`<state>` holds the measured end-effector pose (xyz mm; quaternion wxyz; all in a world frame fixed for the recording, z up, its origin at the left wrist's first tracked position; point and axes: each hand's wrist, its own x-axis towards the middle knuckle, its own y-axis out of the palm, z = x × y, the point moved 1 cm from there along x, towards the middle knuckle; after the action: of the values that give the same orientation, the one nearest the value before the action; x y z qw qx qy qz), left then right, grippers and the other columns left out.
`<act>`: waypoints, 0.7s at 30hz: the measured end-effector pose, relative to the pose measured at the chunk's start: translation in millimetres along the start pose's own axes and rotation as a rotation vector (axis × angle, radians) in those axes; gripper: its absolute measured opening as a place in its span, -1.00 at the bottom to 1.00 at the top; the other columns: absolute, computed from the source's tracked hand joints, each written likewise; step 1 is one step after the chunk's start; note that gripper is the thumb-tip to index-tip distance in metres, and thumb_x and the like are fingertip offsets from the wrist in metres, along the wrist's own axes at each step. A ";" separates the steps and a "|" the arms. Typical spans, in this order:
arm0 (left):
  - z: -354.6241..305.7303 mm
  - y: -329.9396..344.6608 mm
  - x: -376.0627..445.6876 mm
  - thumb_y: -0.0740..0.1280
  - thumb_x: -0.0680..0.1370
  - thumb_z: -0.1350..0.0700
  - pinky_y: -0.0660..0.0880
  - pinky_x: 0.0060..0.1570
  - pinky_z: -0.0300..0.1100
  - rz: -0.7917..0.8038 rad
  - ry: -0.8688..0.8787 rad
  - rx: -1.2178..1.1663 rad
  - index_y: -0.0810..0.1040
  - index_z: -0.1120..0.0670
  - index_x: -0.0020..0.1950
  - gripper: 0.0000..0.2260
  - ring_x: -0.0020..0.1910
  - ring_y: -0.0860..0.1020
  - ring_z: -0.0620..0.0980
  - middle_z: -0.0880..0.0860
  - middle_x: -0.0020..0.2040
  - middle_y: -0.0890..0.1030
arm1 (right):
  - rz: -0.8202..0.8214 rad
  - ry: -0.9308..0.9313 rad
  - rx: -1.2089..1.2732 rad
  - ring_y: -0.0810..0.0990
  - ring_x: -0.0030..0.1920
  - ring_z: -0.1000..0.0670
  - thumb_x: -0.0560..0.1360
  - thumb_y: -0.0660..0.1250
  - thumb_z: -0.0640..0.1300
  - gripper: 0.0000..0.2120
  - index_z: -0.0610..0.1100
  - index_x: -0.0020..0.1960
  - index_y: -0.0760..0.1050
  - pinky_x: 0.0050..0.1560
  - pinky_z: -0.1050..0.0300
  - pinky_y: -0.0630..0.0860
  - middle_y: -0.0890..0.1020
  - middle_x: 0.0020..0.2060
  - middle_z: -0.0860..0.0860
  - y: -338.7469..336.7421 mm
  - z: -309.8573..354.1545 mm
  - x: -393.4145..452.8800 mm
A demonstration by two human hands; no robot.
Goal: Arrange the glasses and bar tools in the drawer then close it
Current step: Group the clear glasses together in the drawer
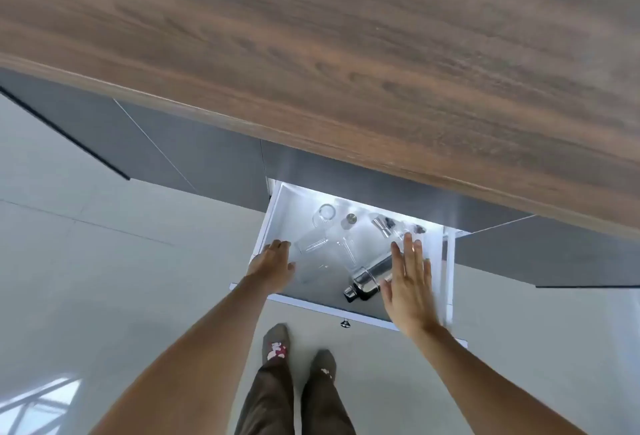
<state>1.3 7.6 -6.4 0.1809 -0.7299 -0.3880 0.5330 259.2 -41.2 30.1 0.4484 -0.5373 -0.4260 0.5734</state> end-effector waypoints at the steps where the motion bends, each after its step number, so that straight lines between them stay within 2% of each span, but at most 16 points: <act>1: 2.7 4.8 3.9 0.15 0.59 0.06 0.40 0.29 0.01 0.009 -0.022 -0.007 0.24 0.15 0.47 -0.54 0.39 0.35 0.12 0.12 0.43 0.35 | 0.028 0.000 0.014 0.16 0.50 -0.28 0.46 0.30 -0.15 -0.40 -0.24 0.45 0.23 0.40 -0.26 0.24 0.18 0.50 -0.25 8.7 0.3 5.7; 3: 8.4 18.3 14.8 0.14 0.59 0.07 0.39 0.30 0.01 0.005 -0.051 -0.036 0.23 0.14 0.47 -0.55 0.40 0.32 0.12 0.11 0.44 0.33 | 0.059 -0.020 0.010 0.13 0.51 -0.27 0.48 0.28 -0.16 -0.42 -0.25 0.46 0.23 0.44 -0.26 0.19 0.19 0.50 -0.24 26.7 -2.8 17.4; 6: 13.7 42.3 35.1 0.14 0.60 0.07 0.42 0.28 0.04 0.004 -0.078 -0.048 0.23 0.13 0.47 -0.56 0.40 0.33 0.12 0.09 0.46 0.31 | 0.209 -0.026 0.048 -0.01 0.55 -0.21 0.55 0.16 -0.15 -0.44 -0.22 0.50 0.10 0.52 -0.16 0.03 0.09 0.53 -0.20 58.8 -6.7 37.6; 8: 16.7 58.1 50.4 0.14 0.60 0.07 0.43 0.24 0.04 -0.002 -0.091 -0.059 0.22 0.13 0.48 -0.55 0.40 0.33 0.12 0.08 0.47 0.29 | 0.256 -0.058 0.047 -0.04 0.55 -0.18 0.57 0.12 -0.14 -0.45 -0.20 0.51 0.06 0.52 -0.10 0.01 0.07 0.54 -0.18 78.3 -8.7 52.1; 13: 30.2 101.3 100.3 0.16 0.59 0.10 0.40 0.30 0.07 -0.020 -0.088 -0.131 0.18 0.12 0.50 -0.53 0.45 0.26 0.08 0.07 0.49 0.25 | 0.371 -0.081 0.133 0.05 0.54 -0.18 0.57 0.14 -0.15 -0.48 -0.23 0.48 0.10 0.52 -0.05 0.07 0.17 0.50 -0.19 132.0 -1.6 86.3; 18: 31.9 126.8 150.8 0.18 0.56 0.20 0.40 0.31 0.08 -0.078 -0.073 -0.179 0.13 0.07 0.51 -0.48 0.51 0.15 0.05 0.03 0.54 0.15 | 0.423 0.013 0.220 0.18 0.47 -0.22 0.55 0.21 -0.20 -0.44 -0.31 0.47 0.08 0.48 -0.03 0.17 0.25 0.44 -0.27 186.3 5.1 116.1; 21: 35.0 143.5 180.1 0.16 0.54 0.26 0.35 0.30 0.03 -0.077 -0.049 -0.185 0.15 0.07 0.50 -0.47 0.47 0.20 0.08 0.05 0.50 0.22 | 0.441 0.138 0.282 0.31 0.40 -0.26 0.53 0.24 -0.23 -0.38 -0.29 0.49 0.01 0.37 -0.04 0.32 0.28 0.41 -0.28 213.6 7.8 130.9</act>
<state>46.4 48.2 -231.2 0.1236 -0.7149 -0.4675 0.5051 236.6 35.8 -207.3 0.4112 -0.5870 -0.1830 0.6729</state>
